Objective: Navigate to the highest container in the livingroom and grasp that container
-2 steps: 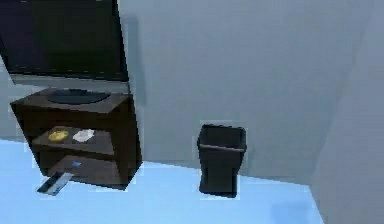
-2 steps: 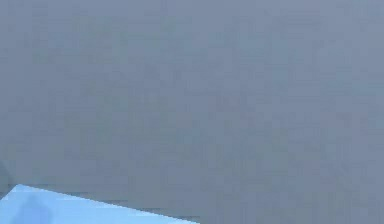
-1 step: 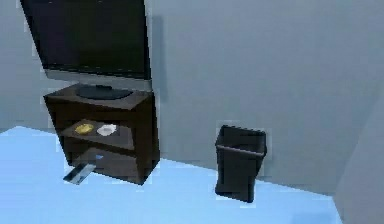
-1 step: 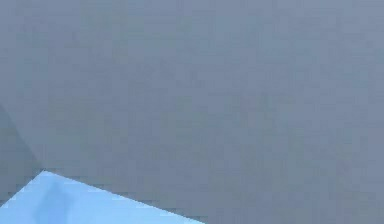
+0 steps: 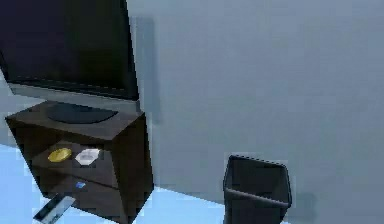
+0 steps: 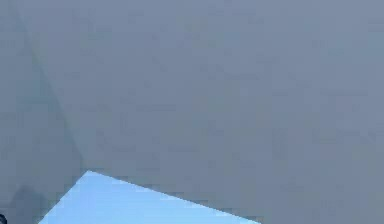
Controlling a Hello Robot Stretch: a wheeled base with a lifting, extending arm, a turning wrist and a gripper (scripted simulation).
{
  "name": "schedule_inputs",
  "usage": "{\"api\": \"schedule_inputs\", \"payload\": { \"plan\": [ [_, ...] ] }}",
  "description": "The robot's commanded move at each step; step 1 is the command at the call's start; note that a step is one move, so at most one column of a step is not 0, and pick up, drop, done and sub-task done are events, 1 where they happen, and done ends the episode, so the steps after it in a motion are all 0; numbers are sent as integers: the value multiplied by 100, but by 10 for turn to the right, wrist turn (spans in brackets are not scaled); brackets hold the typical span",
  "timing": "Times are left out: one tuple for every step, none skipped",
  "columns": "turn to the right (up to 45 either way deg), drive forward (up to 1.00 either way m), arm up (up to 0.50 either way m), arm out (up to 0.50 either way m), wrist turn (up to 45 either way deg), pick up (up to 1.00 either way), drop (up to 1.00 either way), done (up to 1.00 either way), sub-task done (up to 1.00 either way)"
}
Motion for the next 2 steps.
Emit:
{"api": "schedule_inputs", "payload": {
  "plan": [
    [-450,0,0,0,0,0,0,0,0],
    [-60,0,0,0,0,0,0,0,0]
  ]
}}
